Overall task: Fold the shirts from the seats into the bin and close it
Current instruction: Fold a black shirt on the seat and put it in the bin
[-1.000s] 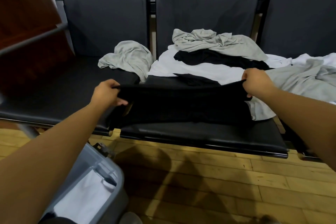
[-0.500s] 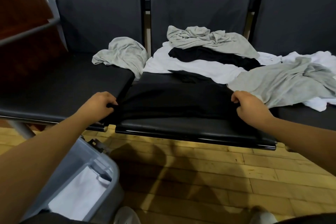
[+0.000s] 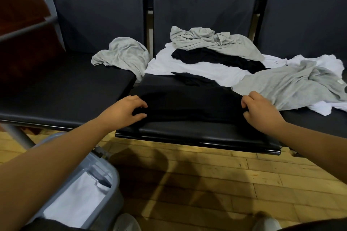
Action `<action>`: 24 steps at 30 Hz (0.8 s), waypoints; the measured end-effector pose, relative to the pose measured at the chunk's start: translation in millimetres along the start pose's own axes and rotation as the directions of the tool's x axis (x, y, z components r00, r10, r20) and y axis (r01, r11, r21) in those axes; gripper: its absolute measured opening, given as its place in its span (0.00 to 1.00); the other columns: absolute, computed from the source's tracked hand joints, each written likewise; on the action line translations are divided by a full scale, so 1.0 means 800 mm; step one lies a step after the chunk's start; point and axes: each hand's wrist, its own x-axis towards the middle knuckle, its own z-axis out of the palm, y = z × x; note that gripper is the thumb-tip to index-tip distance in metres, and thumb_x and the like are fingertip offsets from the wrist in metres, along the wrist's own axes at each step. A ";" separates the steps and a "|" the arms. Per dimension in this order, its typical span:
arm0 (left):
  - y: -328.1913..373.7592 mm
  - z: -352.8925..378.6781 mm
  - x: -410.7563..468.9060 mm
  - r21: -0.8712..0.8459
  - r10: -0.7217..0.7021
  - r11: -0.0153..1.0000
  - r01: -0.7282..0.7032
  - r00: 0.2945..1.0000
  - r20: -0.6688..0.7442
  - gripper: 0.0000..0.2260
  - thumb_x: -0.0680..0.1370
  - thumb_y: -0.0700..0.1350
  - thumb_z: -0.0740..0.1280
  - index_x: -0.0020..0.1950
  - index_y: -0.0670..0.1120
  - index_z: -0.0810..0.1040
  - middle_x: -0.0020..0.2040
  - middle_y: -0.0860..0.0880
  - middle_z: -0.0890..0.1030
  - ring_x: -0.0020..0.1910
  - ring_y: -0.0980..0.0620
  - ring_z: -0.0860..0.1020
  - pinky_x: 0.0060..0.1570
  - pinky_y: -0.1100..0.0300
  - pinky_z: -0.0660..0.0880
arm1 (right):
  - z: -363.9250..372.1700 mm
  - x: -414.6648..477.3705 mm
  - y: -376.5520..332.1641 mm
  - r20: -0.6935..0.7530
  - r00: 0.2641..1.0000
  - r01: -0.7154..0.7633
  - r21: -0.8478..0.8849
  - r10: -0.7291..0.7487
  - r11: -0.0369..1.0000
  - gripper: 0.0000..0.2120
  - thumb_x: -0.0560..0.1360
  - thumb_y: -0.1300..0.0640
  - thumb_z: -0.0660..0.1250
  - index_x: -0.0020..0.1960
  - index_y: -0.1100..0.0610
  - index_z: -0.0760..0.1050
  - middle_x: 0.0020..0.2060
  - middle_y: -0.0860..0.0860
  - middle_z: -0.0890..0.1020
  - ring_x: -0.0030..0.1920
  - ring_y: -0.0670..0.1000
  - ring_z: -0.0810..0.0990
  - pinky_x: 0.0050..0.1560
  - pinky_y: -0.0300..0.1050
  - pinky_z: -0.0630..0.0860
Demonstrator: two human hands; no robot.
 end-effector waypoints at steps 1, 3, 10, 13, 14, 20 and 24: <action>0.003 0.004 0.003 0.017 -0.019 1.000 0.019 1.000 0.006 0.15 0.79 0.48 0.70 0.66 0.47 0.78 0.58 0.51 0.78 0.57 0.54 0.75 0.59 0.60 0.72 | -0.001 0.002 -0.002 0.005 1.000 -0.002 -0.003 0.002 1.000 0.08 0.71 0.66 0.68 0.47 0.58 0.73 0.44 0.54 0.72 0.41 0.58 0.73 0.40 0.49 0.70; 0.005 0.012 0.007 0.056 -0.054 0.997 0.054 0.999 0.002 0.13 0.81 0.44 0.68 0.64 0.45 0.80 0.56 0.48 0.78 0.56 0.50 0.76 0.58 0.58 0.73 | -0.001 0.002 -0.006 0.030 0.999 -0.020 -0.028 0.021 0.999 0.07 0.74 0.65 0.66 0.48 0.56 0.72 0.45 0.53 0.72 0.40 0.58 0.75 0.39 0.49 0.72; -0.002 0.011 0.007 0.065 0.037 0.998 -0.026 0.984 -0.175 0.05 0.81 0.39 0.66 0.56 0.42 0.79 0.50 0.47 0.75 0.46 0.47 0.76 0.47 0.56 0.72 | -0.009 -0.010 0.010 0.076 0.995 -0.058 -0.159 0.071 0.986 0.10 0.74 0.62 0.70 0.48 0.54 0.69 0.47 0.53 0.71 0.34 0.59 0.74 0.32 0.48 0.70; -0.007 0.015 -0.005 0.152 0.165 0.976 -0.158 0.986 -0.032 0.07 0.79 0.40 0.69 0.56 0.45 0.80 0.51 0.50 0.76 0.46 0.48 0.77 0.50 0.56 0.73 | -0.017 -0.012 0.004 0.207 0.973 -0.054 -0.214 0.099 0.975 0.10 0.74 0.61 0.67 0.51 0.52 0.69 0.50 0.51 0.69 0.40 0.56 0.75 0.36 0.48 0.71; -0.007 0.016 -0.008 0.162 0.177 0.972 -0.170 0.984 -0.026 0.08 0.78 0.40 0.69 0.56 0.46 0.80 0.50 0.50 0.76 0.46 0.48 0.78 0.50 0.56 0.73 | -0.020 -0.010 -0.003 0.221 0.970 -0.061 -0.197 0.105 0.978 0.11 0.73 0.61 0.66 0.53 0.53 0.71 0.52 0.52 0.69 0.43 0.56 0.75 0.39 0.48 0.72; -0.006 0.018 -0.007 0.115 0.166 0.980 -0.165 0.986 0.004 0.17 0.78 0.53 0.70 0.64 0.47 0.78 0.55 0.52 0.75 0.53 0.52 0.76 0.56 0.55 0.75 | -0.019 0.010 -0.089 0.134 0.977 0.168 -0.009 -0.165 0.986 0.19 0.74 0.49 0.67 0.62 0.56 0.74 0.57 0.55 0.73 0.56 0.57 0.74 0.58 0.53 0.73; -0.008 0.020 0.004 0.256 0.228 0.943 -0.215 0.973 -0.022 0.14 0.76 0.42 0.73 0.61 0.42 0.81 0.52 0.47 0.78 0.47 0.46 0.80 0.51 0.51 0.79 | 0.002 0.019 -0.117 0.267 0.939 0.241 -0.060 -0.217 0.969 0.18 0.78 0.55 0.63 0.67 0.56 0.71 0.56 0.54 0.74 0.55 0.56 0.75 0.53 0.49 0.74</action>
